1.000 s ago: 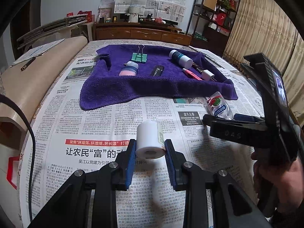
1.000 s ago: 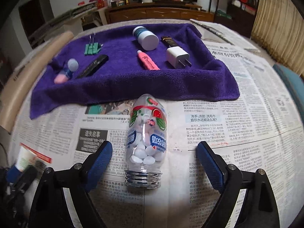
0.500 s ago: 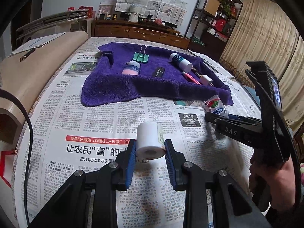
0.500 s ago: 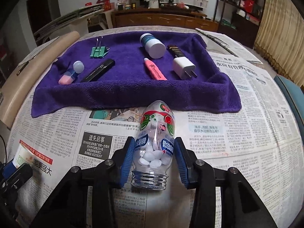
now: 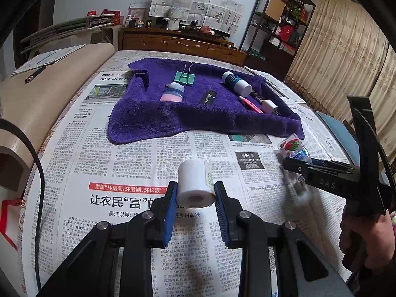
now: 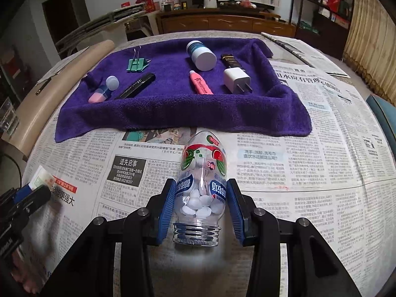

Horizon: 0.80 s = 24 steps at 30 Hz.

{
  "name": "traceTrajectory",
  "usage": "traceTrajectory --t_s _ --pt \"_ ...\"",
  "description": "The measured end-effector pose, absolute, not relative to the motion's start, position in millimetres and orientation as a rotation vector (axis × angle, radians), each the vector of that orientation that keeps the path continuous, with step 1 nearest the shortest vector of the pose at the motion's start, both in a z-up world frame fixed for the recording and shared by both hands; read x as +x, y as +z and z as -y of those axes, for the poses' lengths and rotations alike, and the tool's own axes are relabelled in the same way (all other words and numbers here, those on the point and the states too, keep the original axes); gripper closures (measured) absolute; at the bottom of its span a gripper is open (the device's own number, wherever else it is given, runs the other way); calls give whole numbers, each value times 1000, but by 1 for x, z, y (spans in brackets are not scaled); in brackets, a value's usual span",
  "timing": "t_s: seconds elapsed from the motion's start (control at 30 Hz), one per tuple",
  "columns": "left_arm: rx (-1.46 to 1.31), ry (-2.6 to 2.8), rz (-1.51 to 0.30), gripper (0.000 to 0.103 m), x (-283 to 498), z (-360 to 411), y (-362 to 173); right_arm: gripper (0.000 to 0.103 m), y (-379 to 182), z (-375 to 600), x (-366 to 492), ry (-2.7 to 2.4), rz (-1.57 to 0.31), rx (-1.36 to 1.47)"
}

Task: Organize rigid objects
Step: 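Carry tape roll and pill bottle onto the purple towel and open both tools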

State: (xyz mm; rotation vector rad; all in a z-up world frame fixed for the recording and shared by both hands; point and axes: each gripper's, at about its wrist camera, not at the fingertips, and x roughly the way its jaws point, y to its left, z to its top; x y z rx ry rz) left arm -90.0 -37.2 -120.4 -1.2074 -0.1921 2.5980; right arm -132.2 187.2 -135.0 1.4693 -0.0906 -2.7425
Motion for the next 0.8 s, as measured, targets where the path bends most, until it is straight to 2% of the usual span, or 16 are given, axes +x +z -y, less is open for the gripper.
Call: traceTrajectory --t_s 0.53,0.8 --pt "-1194 2597 163 75 -109 30 -102 61 -113 -198 -131 -2661 86 1387" --pt "-1165 2602 138 75 -140 25 -82 61 -94 -197 -166 -2643 86 1337"
